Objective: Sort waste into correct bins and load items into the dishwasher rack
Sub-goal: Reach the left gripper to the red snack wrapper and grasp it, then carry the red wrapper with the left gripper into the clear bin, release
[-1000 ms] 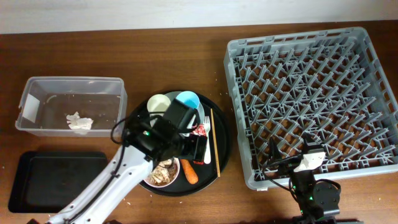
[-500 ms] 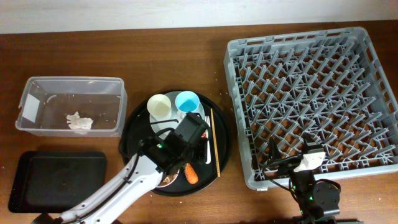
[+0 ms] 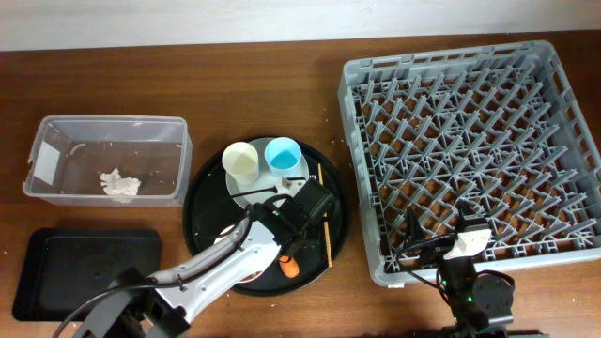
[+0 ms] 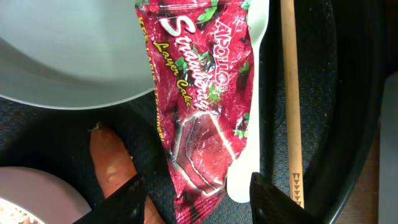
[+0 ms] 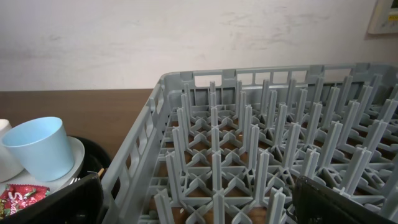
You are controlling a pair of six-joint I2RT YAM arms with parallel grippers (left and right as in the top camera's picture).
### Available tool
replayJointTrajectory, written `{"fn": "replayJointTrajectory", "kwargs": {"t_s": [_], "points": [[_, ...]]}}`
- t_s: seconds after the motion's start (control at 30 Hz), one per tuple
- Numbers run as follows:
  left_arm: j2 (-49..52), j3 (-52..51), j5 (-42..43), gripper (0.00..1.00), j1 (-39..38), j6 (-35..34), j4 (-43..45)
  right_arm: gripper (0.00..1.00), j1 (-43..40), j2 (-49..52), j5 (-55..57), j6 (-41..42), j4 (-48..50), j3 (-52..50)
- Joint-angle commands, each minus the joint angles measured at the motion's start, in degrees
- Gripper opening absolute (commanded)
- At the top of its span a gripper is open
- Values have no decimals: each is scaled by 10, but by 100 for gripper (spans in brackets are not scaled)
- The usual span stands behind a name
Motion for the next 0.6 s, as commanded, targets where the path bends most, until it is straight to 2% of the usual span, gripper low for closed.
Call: {"fn": "replayJointTrajectory", "kwargs": {"t_s": [0.0,0.57], "points": [[5,-7,-28,52,-1,-7,5,99,-3,-2,1,0,-2,-3],[44,-7,-57,52,-1,-7,46,99,-3,-2,1,0,-2,-3]]}}
